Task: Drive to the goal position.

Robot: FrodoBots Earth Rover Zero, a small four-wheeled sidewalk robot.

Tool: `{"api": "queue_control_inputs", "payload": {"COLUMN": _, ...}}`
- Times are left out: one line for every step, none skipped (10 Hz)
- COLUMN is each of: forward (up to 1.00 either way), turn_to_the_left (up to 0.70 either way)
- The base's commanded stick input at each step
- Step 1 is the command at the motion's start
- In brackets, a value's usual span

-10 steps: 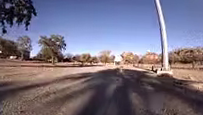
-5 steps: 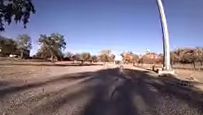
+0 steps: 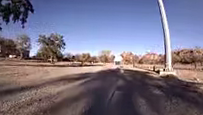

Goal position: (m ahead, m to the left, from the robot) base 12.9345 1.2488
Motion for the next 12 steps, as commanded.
{"api": "queue_control_inputs", "payload": {"forward": 0.50, "turn_to_the_left": 0.00}}
{"api": "queue_control_inputs", "payload": {"forward": 0.50, "turn_to_the_left": 0.00}}
{"api": "queue_control_inputs", "payload": {"forward": 0.50, "turn_to_the_left": 0.00}}
{"api": "queue_control_inputs", "payload": {"forward": 0.50, "turn_to_the_left": 0.00}}
{"api": "queue_control_inputs", "payload": {"forward": 0.70, "turn_to_the_left": 0.00}}
{"api": "queue_control_inputs", "payload": {"forward": 0.70, "turn_to_the_left": 0.00}}
{"api": "queue_control_inputs", "payload": {"forward": 0.70, "turn_to_the_left": 0.00}}
{"api": "queue_control_inputs", "payload": {"forward": 0.70, "turn_to_the_left": 0.00}}
{"api": "queue_control_inputs", "payload": {"forward": 0.70, "turn_to_the_left": 0.00}}
{"api": "queue_control_inputs", "payload": {"forward": 0.70, "turn_to_the_left": 0.00}}
{"api": "queue_control_inputs", "payload": {"forward": 0.70, "turn_to_the_left": 0.00}}
{"api": "queue_control_inputs", "payload": {"forward": 0.70, "turn_to_the_left": 0.00}}
